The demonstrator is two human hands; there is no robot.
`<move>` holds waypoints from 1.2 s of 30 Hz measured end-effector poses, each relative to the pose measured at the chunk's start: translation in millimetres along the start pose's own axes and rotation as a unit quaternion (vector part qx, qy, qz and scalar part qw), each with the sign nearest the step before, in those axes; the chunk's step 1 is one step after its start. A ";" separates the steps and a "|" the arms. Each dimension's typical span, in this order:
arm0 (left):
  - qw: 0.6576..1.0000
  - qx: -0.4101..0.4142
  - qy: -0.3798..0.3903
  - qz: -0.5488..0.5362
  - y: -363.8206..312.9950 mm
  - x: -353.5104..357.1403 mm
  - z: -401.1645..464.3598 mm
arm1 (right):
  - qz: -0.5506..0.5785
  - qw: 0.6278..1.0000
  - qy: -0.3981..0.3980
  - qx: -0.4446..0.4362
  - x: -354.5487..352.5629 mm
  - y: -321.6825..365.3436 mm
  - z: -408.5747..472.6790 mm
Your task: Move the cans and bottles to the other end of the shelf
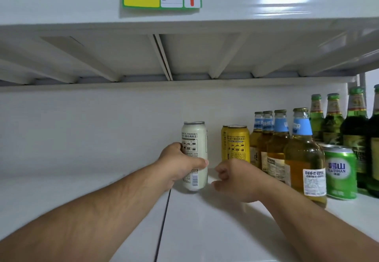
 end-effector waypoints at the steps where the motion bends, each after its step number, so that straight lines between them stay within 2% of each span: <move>1: 1.000 -0.004 0.001 0.003 2.0 4.1 1.2 | -0.012 1.000 0.001 -0.002 0.2 0.0 0.0; 8: 1.000 -0.022 0.003 0.016 13.8 14.7 14.2 | -0.047 0.999 0.013 -0.002 -1.4 -4.6 0.6; 26: 1.000 0.000 -0.004 -0.006 30.6 26.7 19.8 | -0.028 0.999 0.013 -0.022 -1.1 -1.0 -2.6; 32: 1.000 0.021 0.004 0.020 33.5 21.9 17.9 | 0.002 1.000 -0.004 -0.010 -1.7 -3.6 -0.1; 36: 0.996 0.038 -0.002 0.082 19.5 14.8 15.0 | 0.020 1.000 -0.016 0.010 -1.9 -2.4 -1.6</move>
Point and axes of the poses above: each hand's wrist, its own z-axis towards the middle knuckle, its own x-axis out of the palm, y = z × x, the point moved 2 cm from there along z, towards the middle knuckle, and after that the axes turned 13 degrees about x, right-handed, at the moved point
